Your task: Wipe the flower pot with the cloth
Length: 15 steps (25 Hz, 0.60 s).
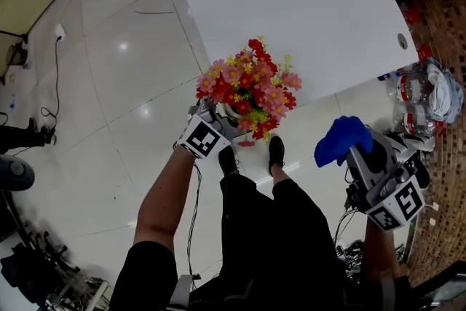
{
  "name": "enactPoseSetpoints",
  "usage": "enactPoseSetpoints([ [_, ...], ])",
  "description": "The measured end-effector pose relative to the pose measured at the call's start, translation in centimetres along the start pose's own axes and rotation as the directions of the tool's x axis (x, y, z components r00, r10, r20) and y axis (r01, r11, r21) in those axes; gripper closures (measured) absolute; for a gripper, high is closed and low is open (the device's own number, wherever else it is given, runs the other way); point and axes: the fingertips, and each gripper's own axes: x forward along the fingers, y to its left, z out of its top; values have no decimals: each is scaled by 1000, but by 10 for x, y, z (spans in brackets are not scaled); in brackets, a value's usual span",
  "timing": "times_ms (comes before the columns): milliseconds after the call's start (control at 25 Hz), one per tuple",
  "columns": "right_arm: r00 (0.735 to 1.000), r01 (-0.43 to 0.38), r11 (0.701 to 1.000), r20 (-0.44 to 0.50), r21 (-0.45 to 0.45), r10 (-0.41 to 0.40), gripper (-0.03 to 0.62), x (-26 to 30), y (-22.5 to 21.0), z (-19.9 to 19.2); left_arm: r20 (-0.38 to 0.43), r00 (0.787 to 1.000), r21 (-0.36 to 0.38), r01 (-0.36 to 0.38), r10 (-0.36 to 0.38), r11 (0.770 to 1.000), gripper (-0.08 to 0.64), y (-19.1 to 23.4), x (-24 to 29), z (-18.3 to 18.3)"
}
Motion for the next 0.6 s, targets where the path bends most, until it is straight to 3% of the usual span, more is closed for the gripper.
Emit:
enactPoseSetpoints([
  [600, 999, -21, 1000, -26, -13, 21, 521, 6, 9, -13, -1, 999, 23, -50, 50, 998, -20, -5, 2, -4],
])
